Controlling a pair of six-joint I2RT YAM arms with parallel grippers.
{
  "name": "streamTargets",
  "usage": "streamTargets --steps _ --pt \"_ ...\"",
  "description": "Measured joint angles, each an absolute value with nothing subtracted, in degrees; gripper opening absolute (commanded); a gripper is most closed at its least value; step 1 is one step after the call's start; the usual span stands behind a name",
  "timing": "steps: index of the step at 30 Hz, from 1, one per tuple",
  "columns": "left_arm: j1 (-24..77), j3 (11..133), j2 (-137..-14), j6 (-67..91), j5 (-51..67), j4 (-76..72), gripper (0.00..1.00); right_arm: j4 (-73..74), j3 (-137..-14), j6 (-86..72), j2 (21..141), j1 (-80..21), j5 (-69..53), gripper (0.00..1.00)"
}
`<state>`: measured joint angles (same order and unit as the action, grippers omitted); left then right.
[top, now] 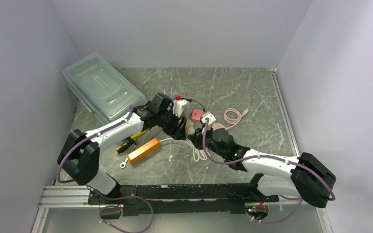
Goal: Pull the plug off the socket
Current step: Remove the plug from the socket.
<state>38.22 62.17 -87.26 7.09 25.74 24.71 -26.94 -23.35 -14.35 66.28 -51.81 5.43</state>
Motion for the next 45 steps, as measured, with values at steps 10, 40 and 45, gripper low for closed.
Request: streamTargets --steps 10,40,45 --pt "37.89 62.17 -87.2 7.38 25.98 22.98 0.0 -29.08 -22.63 -18.79 66.3 -45.23 -3.95 0.0" --pt "32.01 62.06 -85.32 8.08 24.29 24.23 0.0 -25.21 -24.95 -14.83 62.72 -48.14 5.32 0.72" --pt "31.48 62.06 -85.32 8.32 22.68 24.23 0.0 -25.1 -24.29 -15.03 60.31 -46.06 -0.56 0.65"
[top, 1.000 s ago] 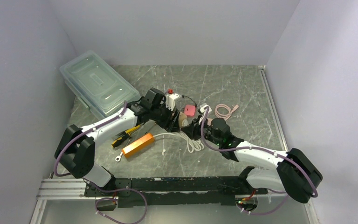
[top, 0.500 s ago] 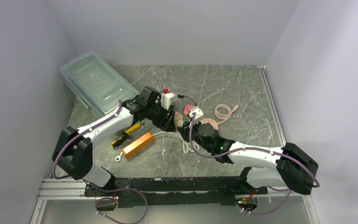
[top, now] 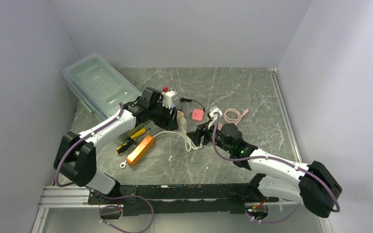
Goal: Pull the plug off the socket
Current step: Remove the plug from the socket.
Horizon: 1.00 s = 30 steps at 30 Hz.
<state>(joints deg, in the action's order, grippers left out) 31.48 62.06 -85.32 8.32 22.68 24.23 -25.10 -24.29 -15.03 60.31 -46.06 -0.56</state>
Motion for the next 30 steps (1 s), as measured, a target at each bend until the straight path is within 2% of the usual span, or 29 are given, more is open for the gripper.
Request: streamTargets --steps 5,8,12,14,17,21,26,30 --pt "31.57 62.06 -85.32 8.29 22.65 24.21 0.0 -25.21 -24.69 -17.52 63.83 -44.34 -4.73 0.52" --pt "31.66 62.06 -85.32 8.25 22.59 24.23 0.0 -24.86 -25.61 -19.05 67.51 -43.46 -6.66 0.49" --pt "32.58 62.06 -85.41 8.19 21.63 24.34 0.0 -24.53 -25.8 -19.97 69.3 -42.76 -8.27 0.5" --pt "33.54 62.06 -85.8 8.12 20.97 24.43 0.0 -24.47 -25.91 -20.18 69.36 -42.65 -8.82 0.57" --pt "35.0 62.06 -86.98 7.92 20.6 24.75 0.0 -24.51 -26.33 -20.78 69.56 -42.65 -9.56 0.59" --pt "36.67 62.06 -88.18 7.25 20.4 24.86 0.0 -24.49 -26.63 -21.28 70.11 -42.48 -9.56 0.48" --pt "37.74 62.06 -88.36 6.66 20.16 24.93 0.0 -24.36 -26.72 -21.71 70.24 -41.71 -9.54 0.45" --pt "38.11 62.06 -88.36 6.22 19.73 24.88 0.0 -24.1 -27.38 -22.15 71.11 -41.1 -9.96 0.34"
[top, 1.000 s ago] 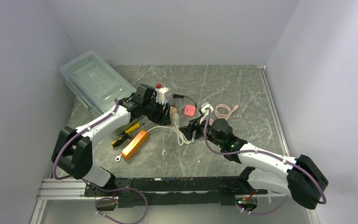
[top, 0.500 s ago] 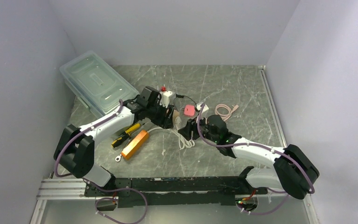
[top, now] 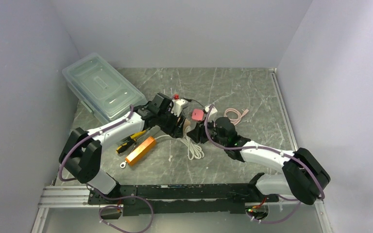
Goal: Pull the plug off the socket
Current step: Remove the plug from the socket.
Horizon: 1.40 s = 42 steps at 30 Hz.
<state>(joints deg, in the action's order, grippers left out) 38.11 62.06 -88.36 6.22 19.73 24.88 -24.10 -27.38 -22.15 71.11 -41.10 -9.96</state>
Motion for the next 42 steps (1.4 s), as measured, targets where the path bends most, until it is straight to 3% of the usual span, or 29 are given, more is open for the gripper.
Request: streamTargets --steps 3,8,28,42 --pt "38.19 62.06 -88.36 5.85 19.09 24.86 0.0 -23.75 -28.45 -22.52 72.18 -41.01 -11.14 0.28" --pt "38.3 62.08 -88.4 5.26 17.87 25.15 0.0 -23.64 -29.19 -22.98 73.63 -40.64 -12.73 0.0" --pt "38.61 63.88 -90.39 5.13 18.11 27.51 0.0 -21.91 -29.12 -22.02 72.82 -42.13 -9.85 0.0" --pt "36.77 63.88 -87.37 3.66 21.85 25.26 0.0 -28.86 -28.1 -23.57 73.34 -32.56 -28.8 0.0"
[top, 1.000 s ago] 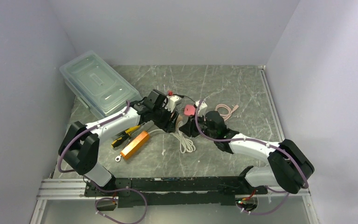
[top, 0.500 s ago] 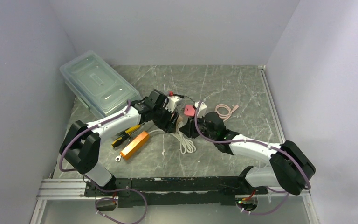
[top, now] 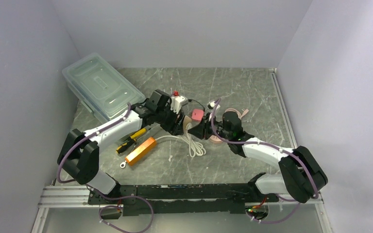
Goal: Pull the plug off the socket
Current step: Remove the plug from the socket.
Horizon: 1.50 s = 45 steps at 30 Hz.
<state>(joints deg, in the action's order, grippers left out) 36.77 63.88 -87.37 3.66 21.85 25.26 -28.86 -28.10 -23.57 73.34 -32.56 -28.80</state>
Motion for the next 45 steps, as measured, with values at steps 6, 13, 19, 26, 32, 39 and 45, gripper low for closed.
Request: streamTargets --steps 6,13,19,26,32,39,45 --pt "35.94 63.88 -88.12 4.29 22.7 25.74 0.0 -27.77 -28.1 -22.44 72.12 -36.88 -20.73 0.0" --pt "36.12 63.9 -89.89 4.6 23.4 27.9 0.0 -21.93 -28.18 -19.4 69.52 -45.54 -4.43 0.0" --pt "36.16 63.9 -89.95 4.38 23.38 27.59 0.0 -20.51 -28.99 -18.92 69.52 -46.48 -2.04 0.0" --pt "36.03 63.88 -88.64 1.91 25.61 27.14 0.0 -21.19 -28.53 -18.59 68.05 -40.97 -13.93 0.0" --pt "35.53 63.86 -84.99 -0.6 27.88 26.81 0.0 -24.23 -27.88 -19.11 65.52 -37.19 -23.59 0.0" --pt "35.38 63.86 -85.58 0.14 27.14 26.85 0.0 -23.57 -27.86 -19.05 65.49 -38.89 -19.59 0.0" --pt "35.59 63.86 -88.44 3.09 25.63 27.35 0.0 -19.55 -28.27 -17.98 65.71 -48.31 0.05 0.0"
